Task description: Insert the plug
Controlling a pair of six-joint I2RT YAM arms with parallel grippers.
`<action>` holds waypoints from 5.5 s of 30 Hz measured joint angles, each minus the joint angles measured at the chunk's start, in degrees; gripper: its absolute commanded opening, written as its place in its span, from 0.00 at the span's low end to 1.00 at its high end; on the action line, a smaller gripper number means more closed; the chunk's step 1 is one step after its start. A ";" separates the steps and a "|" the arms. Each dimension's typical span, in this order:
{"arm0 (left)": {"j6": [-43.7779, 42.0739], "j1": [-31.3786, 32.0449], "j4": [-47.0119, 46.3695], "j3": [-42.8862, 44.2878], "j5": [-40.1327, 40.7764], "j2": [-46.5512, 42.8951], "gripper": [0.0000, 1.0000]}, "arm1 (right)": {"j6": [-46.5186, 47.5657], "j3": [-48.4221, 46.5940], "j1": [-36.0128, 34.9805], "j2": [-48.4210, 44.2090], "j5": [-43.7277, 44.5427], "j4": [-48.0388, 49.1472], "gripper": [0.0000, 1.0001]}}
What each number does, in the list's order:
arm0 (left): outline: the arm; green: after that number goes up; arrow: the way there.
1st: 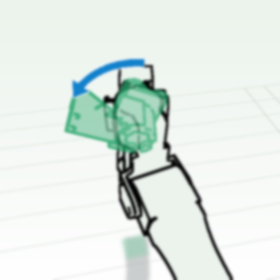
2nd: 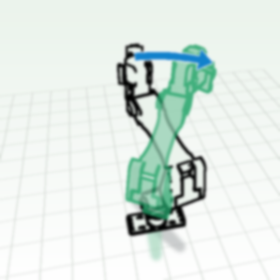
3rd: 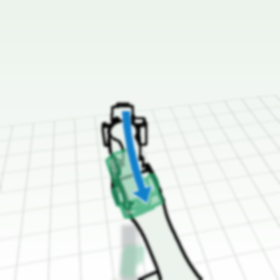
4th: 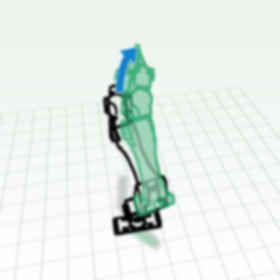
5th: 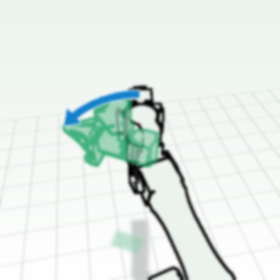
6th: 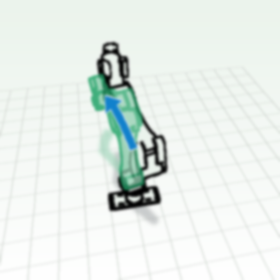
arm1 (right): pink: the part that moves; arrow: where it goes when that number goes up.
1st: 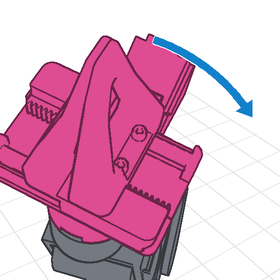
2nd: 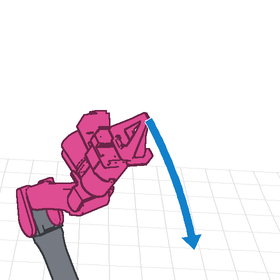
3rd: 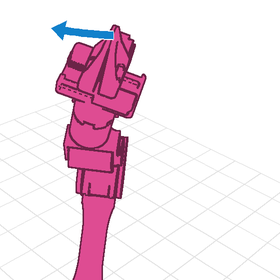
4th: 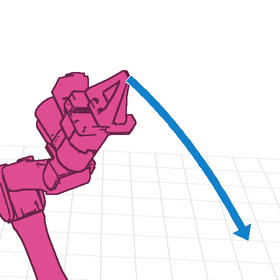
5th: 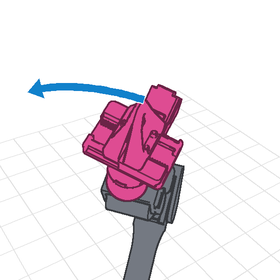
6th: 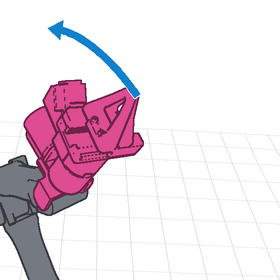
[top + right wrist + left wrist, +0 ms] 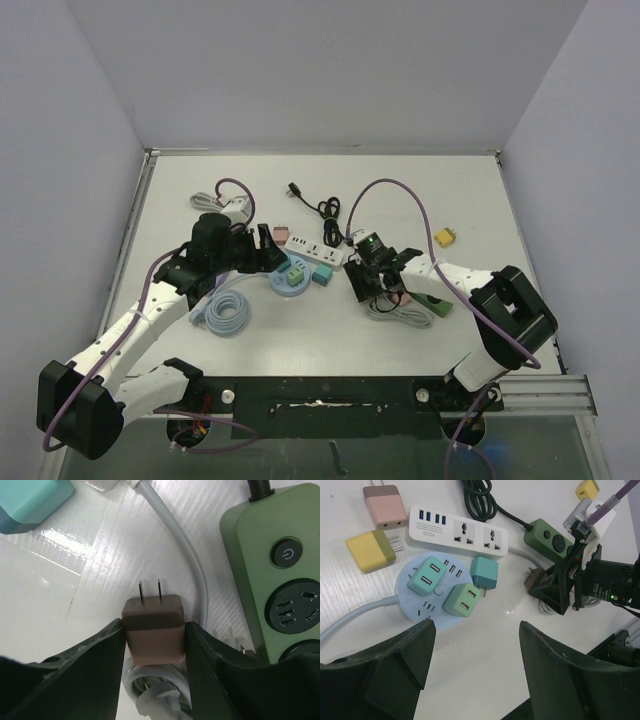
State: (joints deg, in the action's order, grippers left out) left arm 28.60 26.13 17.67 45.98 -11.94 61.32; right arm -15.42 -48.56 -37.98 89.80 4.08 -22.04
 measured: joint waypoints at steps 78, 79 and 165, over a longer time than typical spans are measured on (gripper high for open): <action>26.12 7.13 -41.13 -6.40 -25.75 -9.38 0.09 | -35.01 19.58 -10.01 -39.69 -13.64 56.02 0.71; 26.29 7.13 -41.77 -6.45 -25.86 -9.42 0.09 | -35.67 19.43 -10.01 -39.01 -14.12 56.94 0.69; -0.52 6.91 -8.44 -11.02 0.98 -16.96 0.58 | 33.77 -29.33 18.25 9.77 -12.07 -32.41 0.01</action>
State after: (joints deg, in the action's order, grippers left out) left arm 28.08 33.04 9.23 34.96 -10.96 44.36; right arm 18.35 -77.89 -19.73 99.57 -7.99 -54.46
